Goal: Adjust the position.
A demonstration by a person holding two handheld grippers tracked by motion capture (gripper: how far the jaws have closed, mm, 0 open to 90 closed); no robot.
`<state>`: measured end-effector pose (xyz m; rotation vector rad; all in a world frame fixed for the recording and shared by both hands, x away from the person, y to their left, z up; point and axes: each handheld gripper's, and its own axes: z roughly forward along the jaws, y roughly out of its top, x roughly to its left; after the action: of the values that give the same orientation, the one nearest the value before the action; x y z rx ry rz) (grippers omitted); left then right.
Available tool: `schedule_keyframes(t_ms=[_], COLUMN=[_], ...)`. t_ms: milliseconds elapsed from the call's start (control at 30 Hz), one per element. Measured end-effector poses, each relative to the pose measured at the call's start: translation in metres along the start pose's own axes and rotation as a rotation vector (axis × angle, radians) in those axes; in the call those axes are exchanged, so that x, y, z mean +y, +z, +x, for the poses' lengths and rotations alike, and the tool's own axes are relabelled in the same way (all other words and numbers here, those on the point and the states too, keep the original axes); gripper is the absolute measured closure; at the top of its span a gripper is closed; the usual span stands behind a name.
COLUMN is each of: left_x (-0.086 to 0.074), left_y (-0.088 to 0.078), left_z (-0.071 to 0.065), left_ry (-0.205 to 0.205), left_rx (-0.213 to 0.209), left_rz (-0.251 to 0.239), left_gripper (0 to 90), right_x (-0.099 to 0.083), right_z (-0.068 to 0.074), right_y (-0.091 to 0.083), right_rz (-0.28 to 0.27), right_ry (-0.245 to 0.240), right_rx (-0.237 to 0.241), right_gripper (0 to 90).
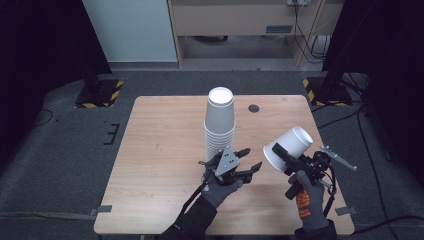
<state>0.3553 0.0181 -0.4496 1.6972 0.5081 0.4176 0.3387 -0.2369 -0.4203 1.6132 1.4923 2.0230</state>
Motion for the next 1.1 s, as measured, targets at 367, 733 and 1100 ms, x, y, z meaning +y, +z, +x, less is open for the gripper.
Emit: schedule_keyframes(t_ms=[367,733,1100], left_x=[0.0,-0.001,0.003], left_y=[0.017,0.03,0.036], left_z=[0.002,0.003,0.002], left_ry=[-0.011,-0.011,-0.018], left_rx=[0.004,0.014,0.019], left_rz=[-0.029,-0.051,-0.1], left_gripper=[41.1,44.2,48.6], right_x=[-0.003,-0.006,-0.012], right_z=[0.0,-0.001,0.001], right_y=[0.002,0.003,0.009], right_rz=[0.011,0.022,0.049], right_ry=[0.02,0.038,0.055], right_rx=[0.014,0.018,0.033], right_gripper=[14.8,14.8,14.7])
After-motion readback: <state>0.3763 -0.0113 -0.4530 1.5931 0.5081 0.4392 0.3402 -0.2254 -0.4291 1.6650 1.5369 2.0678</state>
